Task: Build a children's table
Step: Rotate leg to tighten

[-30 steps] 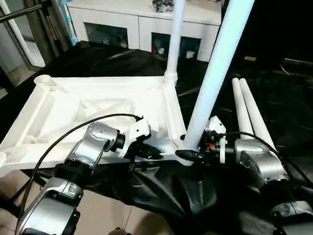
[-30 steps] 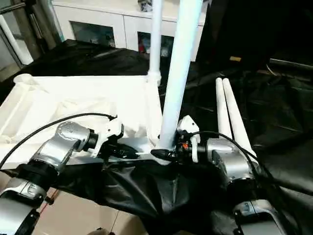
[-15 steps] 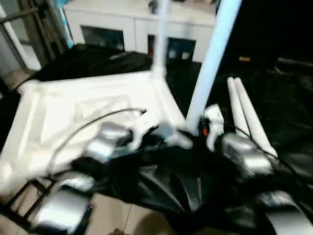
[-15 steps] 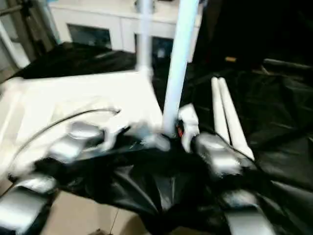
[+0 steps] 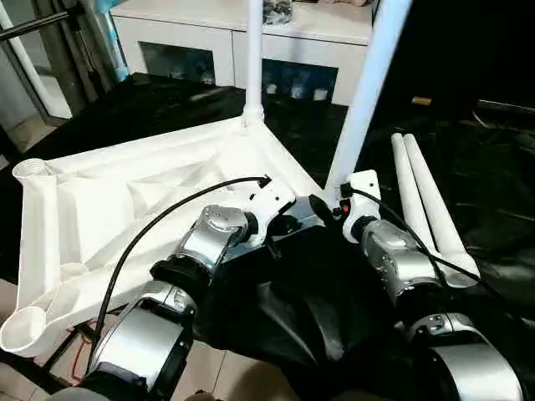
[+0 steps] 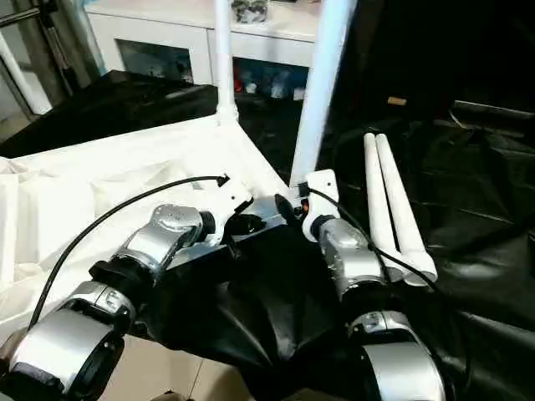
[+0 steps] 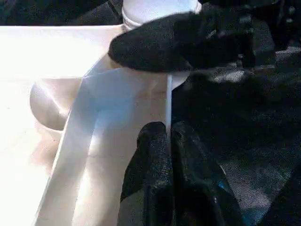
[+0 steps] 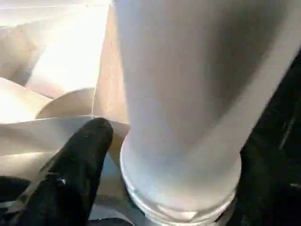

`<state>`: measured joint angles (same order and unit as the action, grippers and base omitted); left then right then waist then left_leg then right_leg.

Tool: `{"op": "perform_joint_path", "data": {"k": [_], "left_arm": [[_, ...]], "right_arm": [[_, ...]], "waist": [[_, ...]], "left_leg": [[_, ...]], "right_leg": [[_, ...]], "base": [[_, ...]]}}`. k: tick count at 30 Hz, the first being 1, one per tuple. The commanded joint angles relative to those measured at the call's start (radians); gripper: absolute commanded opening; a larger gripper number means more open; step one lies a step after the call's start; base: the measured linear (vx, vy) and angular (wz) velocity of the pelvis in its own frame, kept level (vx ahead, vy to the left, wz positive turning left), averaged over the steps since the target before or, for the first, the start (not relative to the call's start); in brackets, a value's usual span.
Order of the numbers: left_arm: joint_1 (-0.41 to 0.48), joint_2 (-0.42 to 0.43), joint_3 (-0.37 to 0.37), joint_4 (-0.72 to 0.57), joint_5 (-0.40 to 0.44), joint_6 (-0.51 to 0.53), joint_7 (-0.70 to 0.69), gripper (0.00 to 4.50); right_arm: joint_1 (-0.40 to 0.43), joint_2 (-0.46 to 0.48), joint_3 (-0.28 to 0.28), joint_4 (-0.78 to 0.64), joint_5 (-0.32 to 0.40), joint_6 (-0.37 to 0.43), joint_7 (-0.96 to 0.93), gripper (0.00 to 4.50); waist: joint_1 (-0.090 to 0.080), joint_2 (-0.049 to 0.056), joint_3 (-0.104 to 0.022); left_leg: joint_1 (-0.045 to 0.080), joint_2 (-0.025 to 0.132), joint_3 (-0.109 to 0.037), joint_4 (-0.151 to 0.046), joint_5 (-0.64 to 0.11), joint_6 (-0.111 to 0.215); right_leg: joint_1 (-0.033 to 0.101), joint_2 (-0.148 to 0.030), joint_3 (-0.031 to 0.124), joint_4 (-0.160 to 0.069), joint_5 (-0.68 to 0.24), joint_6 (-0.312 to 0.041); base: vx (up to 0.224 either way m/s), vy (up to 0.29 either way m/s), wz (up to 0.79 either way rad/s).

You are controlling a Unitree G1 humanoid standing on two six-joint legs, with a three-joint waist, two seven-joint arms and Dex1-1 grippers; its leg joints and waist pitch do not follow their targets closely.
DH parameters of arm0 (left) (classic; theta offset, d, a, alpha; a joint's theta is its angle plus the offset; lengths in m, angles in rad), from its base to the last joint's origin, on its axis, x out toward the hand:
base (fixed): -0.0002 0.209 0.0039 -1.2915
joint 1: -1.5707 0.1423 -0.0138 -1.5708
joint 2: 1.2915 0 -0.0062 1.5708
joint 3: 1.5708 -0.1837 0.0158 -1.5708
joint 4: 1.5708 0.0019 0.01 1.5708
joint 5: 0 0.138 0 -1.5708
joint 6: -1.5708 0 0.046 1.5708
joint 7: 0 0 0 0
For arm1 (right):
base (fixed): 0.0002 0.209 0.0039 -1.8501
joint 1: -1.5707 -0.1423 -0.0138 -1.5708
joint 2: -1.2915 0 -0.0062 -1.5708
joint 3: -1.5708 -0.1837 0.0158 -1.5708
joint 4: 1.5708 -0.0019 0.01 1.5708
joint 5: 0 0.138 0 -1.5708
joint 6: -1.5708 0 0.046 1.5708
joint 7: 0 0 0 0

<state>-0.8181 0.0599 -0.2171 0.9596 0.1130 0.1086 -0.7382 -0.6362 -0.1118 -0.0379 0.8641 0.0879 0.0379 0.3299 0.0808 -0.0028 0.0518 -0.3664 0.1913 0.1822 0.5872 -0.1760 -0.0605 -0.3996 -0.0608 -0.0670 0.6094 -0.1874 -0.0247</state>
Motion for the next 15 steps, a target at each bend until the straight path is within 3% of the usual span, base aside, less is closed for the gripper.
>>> {"op": "perform_joint_path", "data": {"k": [1, 3, 4, 5, 7, 8, 10, 11, 13, 15], "left_arm": [[-0.032, -0.019, 0.025, -0.002, -0.015, -0.066, 0.072, 0.00], [-0.035, -0.025, 0.044, 0.008, -0.023, -0.079, 0.078, 0.00], [-0.036, -0.026, 0.048, 0.009, -0.027, -0.079, 0.077, 0.00], [-0.037, -0.027, 0.052, 0.011, -0.030, -0.079, 0.076, 0.28], [-0.045, -0.029, 0.077, 0.006, -0.057, -0.083, 0.073, 0.28], [-0.046, -0.029, 0.082, 0.006, -0.063, -0.086, 0.071, 0.28], [-0.048, -0.020, 0.088, 0.002, -0.059, -0.127, 0.108, 0.28], [-0.048, -0.005, 0.097, -0.003, -0.054, -0.141, 0.146, 0.65], [-0.048, 0.012, 0.119, -0.014, -0.058, -0.135, 0.184, 0.66], [-0.047, 0.020, 0.130, -0.023, -0.065, -0.124, 0.190, 0.68]], "right_arm": [[0.043, -0.013, -0.009, -0.039, 0.027, 0.020, 0.041, 3.82], [0.098, -0.051, -0.019, -0.154, 0.057, 0.045, 0.126, 3.82], [0.109, -0.058, -0.019, -0.175, 0.062, 0.050, 0.141, 3.82], [0.116, -0.063, -0.019, -0.189, 0.065, 0.051, 0.151, 3.85], [0.187, -0.107, -0.009, -0.313, 0.101, 0.083, 0.243, 3.85], [0.207, -0.120, -0.004, -0.347, 0.112, 0.092, 0.265, 3.85], [0.257, -0.148, 0.012, -0.433, 0.139, 0.131, 0.319, 3.85], [0.281, -0.155, 0.031, -0.469, 0.145, 0.162, 0.342, 3.87], [0.296, -0.151, 0.052, -0.482, 0.127, 0.178, 0.341, 3.87], [0.296, -0.143, 0.058, -0.475, 0.113, 0.171, 0.329, 3.87]], "waist": [[-0.002, -0.013, -0.058], [0.002, -0.015, -0.061], [0.008, -0.016, -0.065], [0.006, -0.016, -0.067], [0.009, -0.013, -0.069], [0.009, -0.016, -0.072], [0.013, -0.007, -0.074], [0.007, -0.014, -0.073], [0.005, -0.007, -0.070], [-0.003, -0.011, -0.066]], "left_leg": [[0.012, 0.039, -0.014, -0.070, -0.227, 0.041], [0.009, 0.039, -0.014, -0.069, -0.205, 0.056], [0.008, 0.040, -0.013, -0.064, -0.166, 0.078], [0.006, 0.040, -0.014, -0.063, -0.149, 0.083], [-0.001, 0.034, -0.012, -0.056, -0.109, 0.110], [0.001, 0.038, -0.012, -0.053, -0.087, 0.127], [-0.002, 0.039, -0.014, -0.050, -0.067, 0.149], [-0.005, 0.038, -0.014, -0.050, -0.076, 0.159], [-0.004, 0.038, -0.015, -0.051, -0.093, 0.151], [-0.002, 0.037, -0.014, -0.054, -0.132, 0.125]], "right_leg": [[0.046, -0.087, 0.051, -0.097, -0.317, -0.157], [0.052, -0.087, 0.052, -0.092, -0.265, -0.159], [0.055, -0.086, 0.053, -0.083, -0.177, -0.173], [0.056, -0.086, 0.053, -0.078, -0.147, -0.184], [0.064, -0.084, 0.050, -0.074, -0.072, -0.195], [0.060, -0.084, 0.051, -0.066, -0.017, -0.215], [0.063, -0.084, 0.049, -0.061, 0.041, -0.231], [0.064, -0.083, 0.046, -0.061, 0.039, -0.233], [0.063, -0.084, 0.044, -0.066, -0.005, -0.230], [0.059, -0.084, 0.043, -0.077, -0.094, -0.223]], "base": [[0.000, 0.000, 0.00], [0.000, 0.000, 0.00], [0.000, 0.000, 0.00], [0.000, 0.000, 0.00], [0.000, 0.000, 0.00], [0.000, 0.000, 0.00], [0.000, 0.000, 0.00], [0.000, 0.000, 0.00], [0.000, 0.000, 0.00], [0.000, 0.000, 0.00]]}}
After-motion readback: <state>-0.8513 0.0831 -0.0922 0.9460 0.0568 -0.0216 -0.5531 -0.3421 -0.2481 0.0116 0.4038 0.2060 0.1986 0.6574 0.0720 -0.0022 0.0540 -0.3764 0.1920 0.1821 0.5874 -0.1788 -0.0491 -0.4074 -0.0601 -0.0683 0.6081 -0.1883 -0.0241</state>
